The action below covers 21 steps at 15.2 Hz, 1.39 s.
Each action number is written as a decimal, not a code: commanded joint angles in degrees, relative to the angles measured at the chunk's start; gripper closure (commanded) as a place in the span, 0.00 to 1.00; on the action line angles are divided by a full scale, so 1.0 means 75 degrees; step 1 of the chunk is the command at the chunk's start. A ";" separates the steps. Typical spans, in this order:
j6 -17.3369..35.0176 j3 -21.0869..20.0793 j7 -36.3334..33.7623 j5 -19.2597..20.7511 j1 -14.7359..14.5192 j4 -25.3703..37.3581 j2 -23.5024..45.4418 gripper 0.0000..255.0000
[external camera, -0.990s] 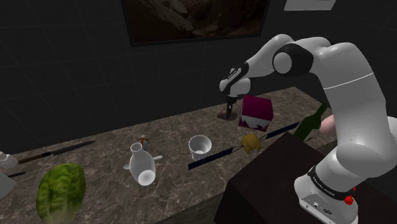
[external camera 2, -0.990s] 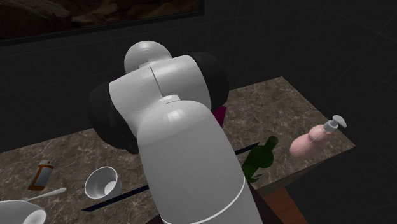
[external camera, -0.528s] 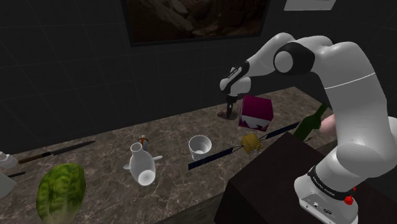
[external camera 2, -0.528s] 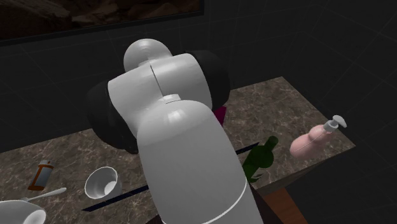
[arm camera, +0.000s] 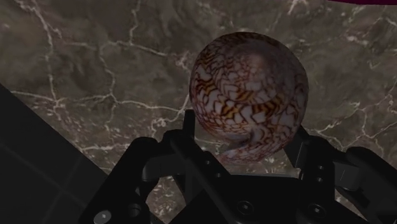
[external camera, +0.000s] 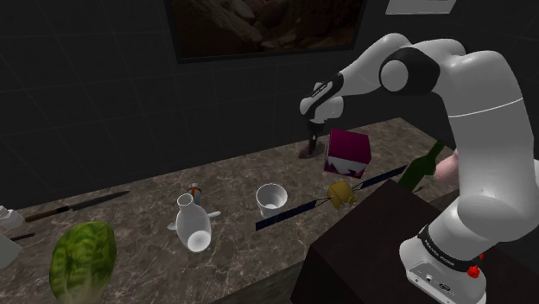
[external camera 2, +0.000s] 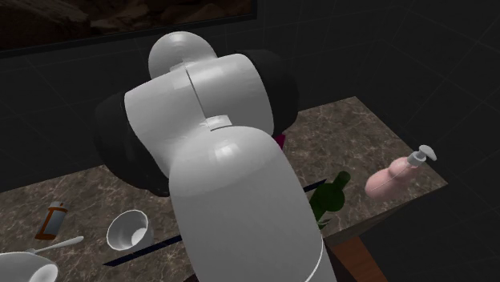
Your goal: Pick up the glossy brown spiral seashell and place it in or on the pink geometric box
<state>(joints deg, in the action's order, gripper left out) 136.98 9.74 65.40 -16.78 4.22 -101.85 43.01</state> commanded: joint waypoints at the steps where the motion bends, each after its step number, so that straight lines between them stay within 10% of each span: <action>1: -0.0108 0.0037 -0.0017 0.0036 -0.0017 -0.0071 -0.0179 1.00; 21: -0.1417 0.0349 -0.0348 0.0453 -0.0229 -0.0249 -0.1690 1.00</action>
<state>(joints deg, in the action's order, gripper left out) 126.79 12.26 62.95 -13.55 2.62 -103.57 30.93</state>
